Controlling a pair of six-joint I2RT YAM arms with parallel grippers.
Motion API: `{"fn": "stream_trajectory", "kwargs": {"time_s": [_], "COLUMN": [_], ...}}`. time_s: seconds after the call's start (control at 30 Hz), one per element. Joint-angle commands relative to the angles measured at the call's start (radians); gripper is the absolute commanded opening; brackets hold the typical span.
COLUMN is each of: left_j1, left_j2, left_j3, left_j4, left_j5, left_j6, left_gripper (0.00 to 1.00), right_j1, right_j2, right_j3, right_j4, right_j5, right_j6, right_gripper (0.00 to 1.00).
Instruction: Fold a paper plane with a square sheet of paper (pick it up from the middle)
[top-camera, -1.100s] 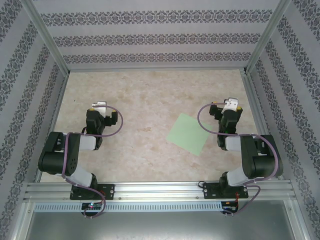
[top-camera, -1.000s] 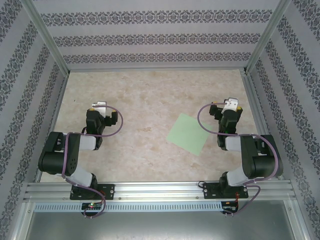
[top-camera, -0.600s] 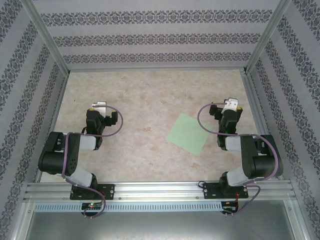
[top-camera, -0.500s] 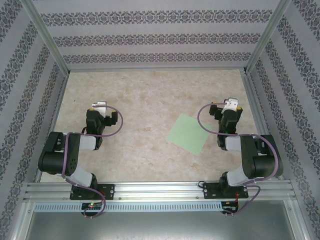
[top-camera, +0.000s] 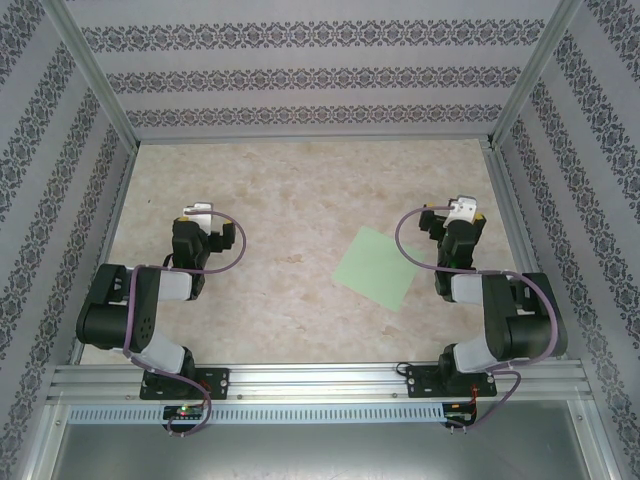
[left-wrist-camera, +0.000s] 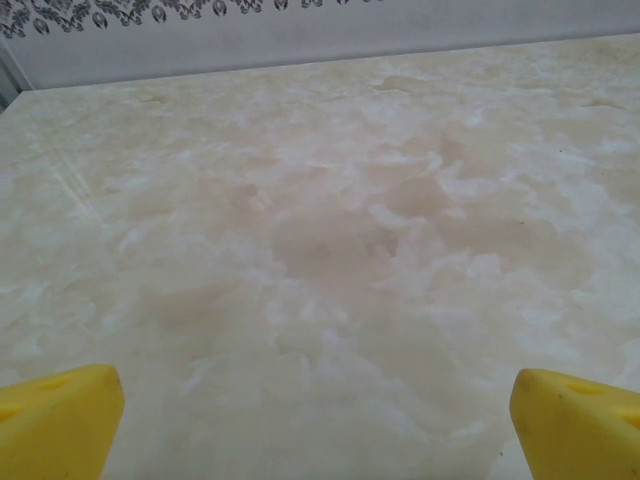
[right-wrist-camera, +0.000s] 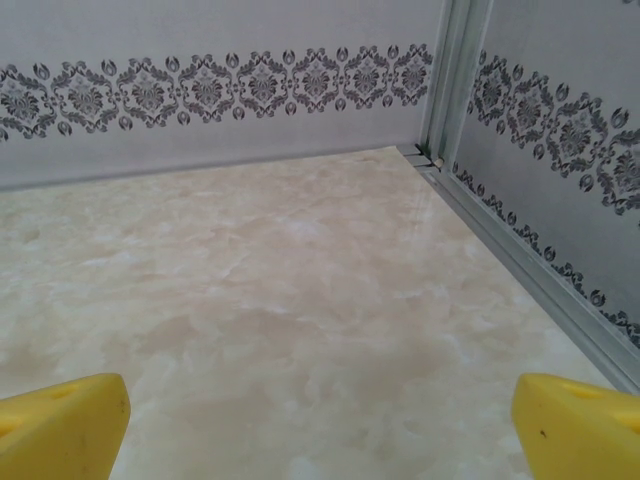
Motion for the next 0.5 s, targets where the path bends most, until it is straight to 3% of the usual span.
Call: {"fn": "stream_trajectory", "kwargs": {"time_s": [0.0,0.1,0.23,0.47], "left_j1": [0.001,0.001,-0.001,-0.001], "left_j2": [-0.112,-0.202,-0.287,-0.364], "left_j3": [0.045,0.125,0.215,0.370], "left_j4": [-0.118,-0.357,-0.578,-0.908], "left_j5": [-0.053,-0.095,-0.100,0.050], "left_j6": [-0.025,-0.076,-0.196,-0.302], "left_gripper": [1.00,1.00,1.00,1.00], "right_j1": [0.039,0.057,0.059,0.070], "right_j2": [-0.123,-0.276,-0.411,-0.456], "right_j3": [-0.016,0.047,0.195,0.344], "right_j4": [-0.050,-0.318,-0.768,-1.181], "right_j5": [0.090,0.167,0.165,-0.043], "right_j6": [-0.021,0.047,0.234,0.473], "right_gripper": [0.98,0.98,0.98,0.98]}}
